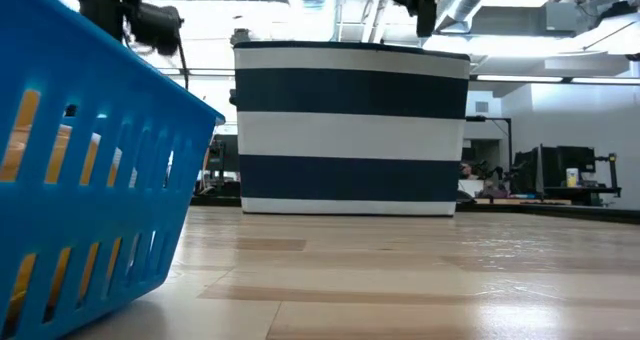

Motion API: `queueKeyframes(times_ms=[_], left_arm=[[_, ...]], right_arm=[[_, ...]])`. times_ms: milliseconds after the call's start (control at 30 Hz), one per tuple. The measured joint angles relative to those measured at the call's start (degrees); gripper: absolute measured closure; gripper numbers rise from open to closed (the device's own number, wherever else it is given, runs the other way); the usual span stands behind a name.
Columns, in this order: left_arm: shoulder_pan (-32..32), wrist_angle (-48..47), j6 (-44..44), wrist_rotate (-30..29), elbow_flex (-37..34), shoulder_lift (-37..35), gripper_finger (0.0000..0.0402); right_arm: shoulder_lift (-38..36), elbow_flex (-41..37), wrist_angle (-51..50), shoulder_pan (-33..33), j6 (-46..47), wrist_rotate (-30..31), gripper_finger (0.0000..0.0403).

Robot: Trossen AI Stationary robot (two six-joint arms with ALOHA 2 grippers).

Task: Pick & place medical supplies in basket/bin
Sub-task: Put the blue bandage into the transparent bin

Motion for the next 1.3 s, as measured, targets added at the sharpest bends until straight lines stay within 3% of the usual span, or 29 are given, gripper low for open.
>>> queueKeyframes(times_ms=[133,300,567,800,1300], left_arm=[[4.62,0.75,1.35,2.01,-0.25,6.58,0.0169],[8.95,1.67,5.43,2.99,-0.25,14.06,0.0154],[9.43,3.71,5.8,1.23,-0.23,17.96,0.0133],[9.43,5.38,4.43,0.02,-0.19,21.7,0.015],[13.05,6.08,2.56,-3.41,-0.19,29.58,0.0183]], right_arm=[[0.0,0.0,-0.02,-2.8,-0.12,-2.49,0.0111],[-0.04,0.0,-0.44,-7.39,-2.93,-13.62,0.0111],[-0.11,0.0,-2.66,-10.96,-4.31,-23.48,0.0111],[-0.11,0.0,-3.01,-13.12,-4.73,-27.26,0.0111],[-0.11,0.0,-3.05,-13.39,-4.74,-29.36,0.0111]])
